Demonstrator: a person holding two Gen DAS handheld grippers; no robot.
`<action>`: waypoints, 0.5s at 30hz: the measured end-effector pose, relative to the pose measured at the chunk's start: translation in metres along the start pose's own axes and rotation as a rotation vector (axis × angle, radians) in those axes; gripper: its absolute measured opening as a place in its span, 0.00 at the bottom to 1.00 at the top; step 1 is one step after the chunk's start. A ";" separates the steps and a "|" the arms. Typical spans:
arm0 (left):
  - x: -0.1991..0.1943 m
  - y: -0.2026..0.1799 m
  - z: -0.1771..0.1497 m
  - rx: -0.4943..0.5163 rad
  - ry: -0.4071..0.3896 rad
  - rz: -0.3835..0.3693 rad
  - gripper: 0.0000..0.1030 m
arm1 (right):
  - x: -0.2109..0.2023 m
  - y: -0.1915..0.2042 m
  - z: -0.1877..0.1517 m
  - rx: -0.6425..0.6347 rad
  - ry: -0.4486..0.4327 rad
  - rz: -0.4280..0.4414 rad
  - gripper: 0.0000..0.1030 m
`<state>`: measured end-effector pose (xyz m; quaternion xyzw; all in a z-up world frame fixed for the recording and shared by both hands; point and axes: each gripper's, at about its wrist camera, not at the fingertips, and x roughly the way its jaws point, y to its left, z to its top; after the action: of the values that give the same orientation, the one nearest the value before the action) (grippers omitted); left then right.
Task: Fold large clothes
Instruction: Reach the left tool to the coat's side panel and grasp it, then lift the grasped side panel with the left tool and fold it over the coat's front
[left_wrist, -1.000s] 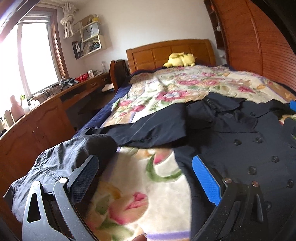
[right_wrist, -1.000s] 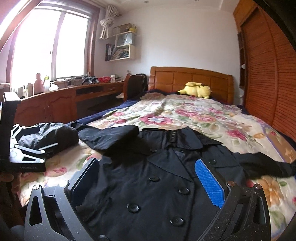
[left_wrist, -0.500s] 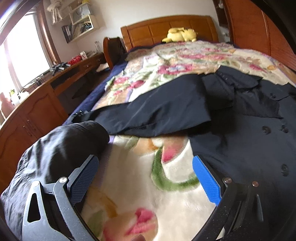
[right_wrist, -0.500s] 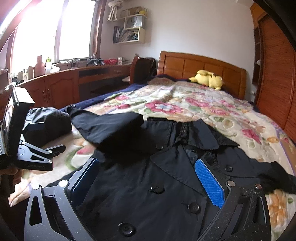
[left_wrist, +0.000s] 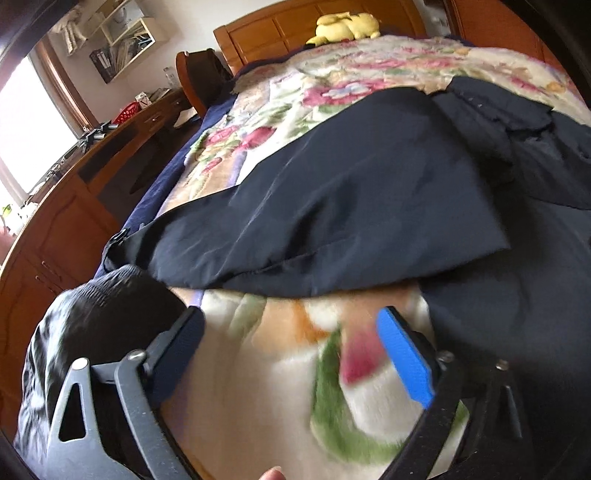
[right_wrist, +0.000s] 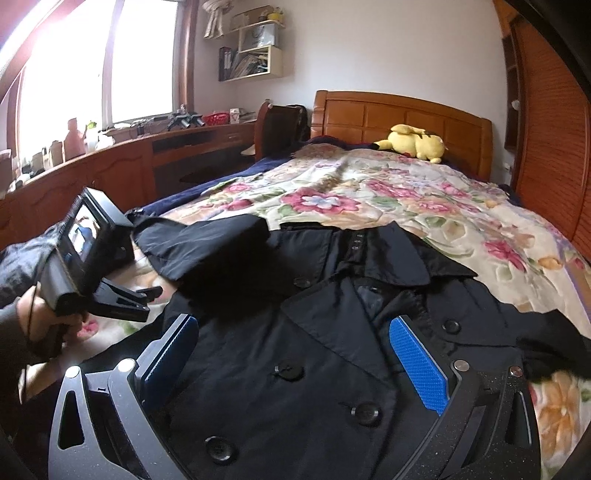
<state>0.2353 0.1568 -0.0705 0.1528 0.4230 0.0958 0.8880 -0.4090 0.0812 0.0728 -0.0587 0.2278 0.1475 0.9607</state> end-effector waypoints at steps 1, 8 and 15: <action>0.002 0.001 0.002 -0.005 0.000 -0.002 0.89 | 0.000 -0.004 -0.001 0.013 -0.001 0.001 1.00; 0.018 0.009 0.015 -0.021 0.014 -0.009 0.55 | 0.011 -0.012 -0.007 0.056 0.049 0.027 1.00; 0.010 0.009 0.028 -0.026 -0.029 -0.049 0.05 | 0.012 -0.009 -0.008 0.049 0.062 0.020 1.00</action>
<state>0.2628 0.1629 -0.0581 0.1323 0.4123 0.0770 0.8981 -0.3990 0.0745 0.0605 -0.0374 0.2614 0.1498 0.9528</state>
